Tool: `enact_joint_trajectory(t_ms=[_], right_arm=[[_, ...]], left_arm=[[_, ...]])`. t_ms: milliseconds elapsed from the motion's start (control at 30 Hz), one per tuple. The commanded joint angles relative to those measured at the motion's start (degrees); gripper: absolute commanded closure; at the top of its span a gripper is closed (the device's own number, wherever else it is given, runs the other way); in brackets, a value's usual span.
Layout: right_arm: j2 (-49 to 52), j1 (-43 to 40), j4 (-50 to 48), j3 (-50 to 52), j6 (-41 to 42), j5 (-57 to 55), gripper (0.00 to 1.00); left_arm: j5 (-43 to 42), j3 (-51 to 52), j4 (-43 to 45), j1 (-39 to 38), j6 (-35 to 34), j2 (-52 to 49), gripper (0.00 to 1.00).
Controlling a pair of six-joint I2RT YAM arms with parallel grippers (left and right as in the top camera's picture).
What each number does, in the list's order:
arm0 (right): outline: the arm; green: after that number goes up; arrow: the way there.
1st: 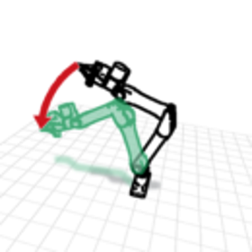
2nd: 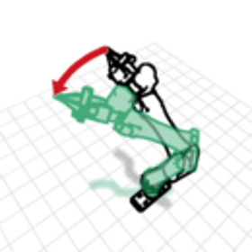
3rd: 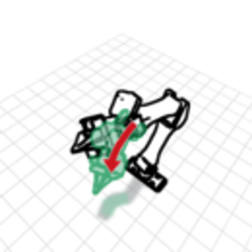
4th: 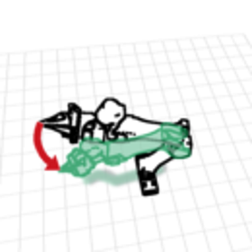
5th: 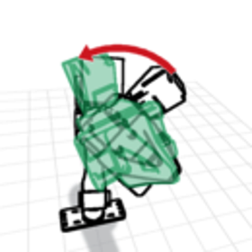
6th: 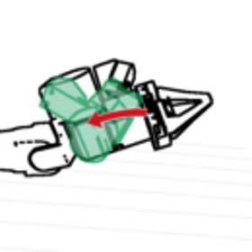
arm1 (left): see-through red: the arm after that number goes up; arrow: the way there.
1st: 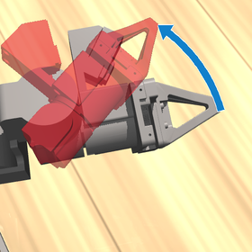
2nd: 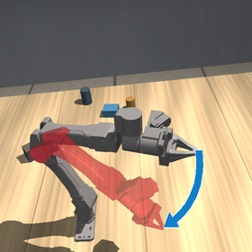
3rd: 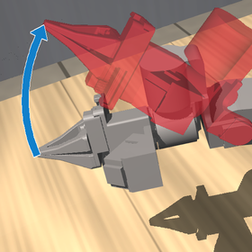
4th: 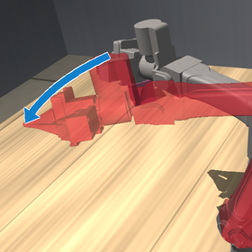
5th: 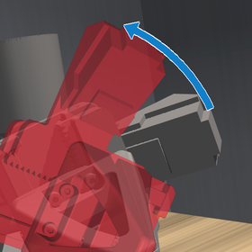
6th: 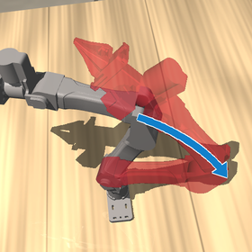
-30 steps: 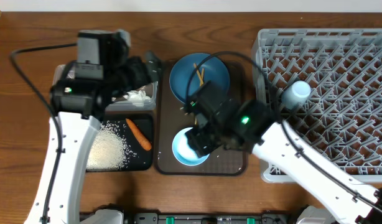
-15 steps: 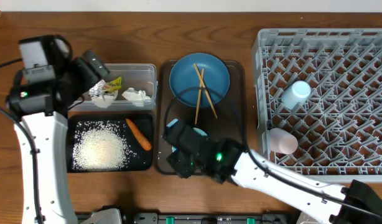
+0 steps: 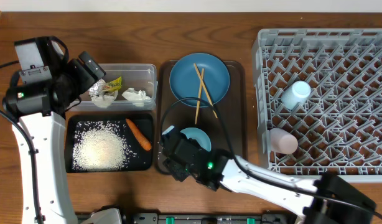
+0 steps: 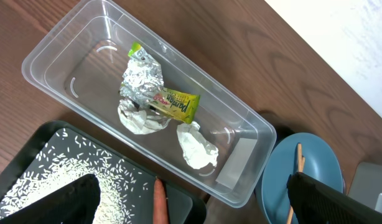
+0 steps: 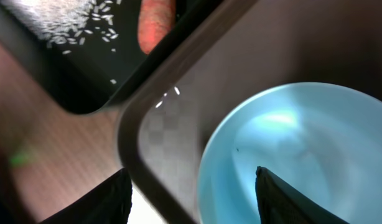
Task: Sort waste into correct bins and load items into the dishwasher rack
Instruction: 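Grip the rim of the light blue bowl with the right gripper, then carry the bowl right and lower it into the rack's back area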
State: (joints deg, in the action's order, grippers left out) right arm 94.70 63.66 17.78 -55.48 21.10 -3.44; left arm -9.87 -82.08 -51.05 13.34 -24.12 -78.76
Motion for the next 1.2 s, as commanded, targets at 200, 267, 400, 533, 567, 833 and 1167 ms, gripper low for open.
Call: enact_joint_trajectory(t_ms=[200, 267, 400, 533, 567, 833, 1167], right_arm=[[4.63, 0.48, -1.75, 0.48, 2.03, -1.11, 0.58], [4.63, 0.48, -1.77, 0.31, 2.03, -1.07, 0.70], [4.63, 0.48, -1.29, 0.31, 2.01, -1.07, 0.85], [4.63, 0.50, -0.39, 0.33, 2.01, -1.09, 0.93], [4.63, 0.48, -0.33, 0.33, 2.01, -1.09, 0.94], [4.00, 0.48, -3.41, 0.31, 2.03, -0.52, 0.99], [-14.23, -4.55, -4.70, 0.31, 2.01, 6.54, 0.99]], left_arm=[[0.94, 0.44, -0.15, 0.15, 0.52, 0.15, 0.02], [0.94, 0.44, -0.15, 0.15, 0.55, 0.15, 0.02], [0.94, 0.44, -0.15, 0.15, 0.55, 0.15, 0.02], [0.94, 0.44, -0.15, 0.15, 0.55, 0.15, 0.02], [0.94, 0.44, -0.15, 0.15, 0.55, 0.15, 0.02], [0.94, 0.44, -0.15, 0.15, 0.55, 0.15, 0.02], [0.94, 0.44, -0.15, 0.15, 0.52, 0.15, 0.02]])
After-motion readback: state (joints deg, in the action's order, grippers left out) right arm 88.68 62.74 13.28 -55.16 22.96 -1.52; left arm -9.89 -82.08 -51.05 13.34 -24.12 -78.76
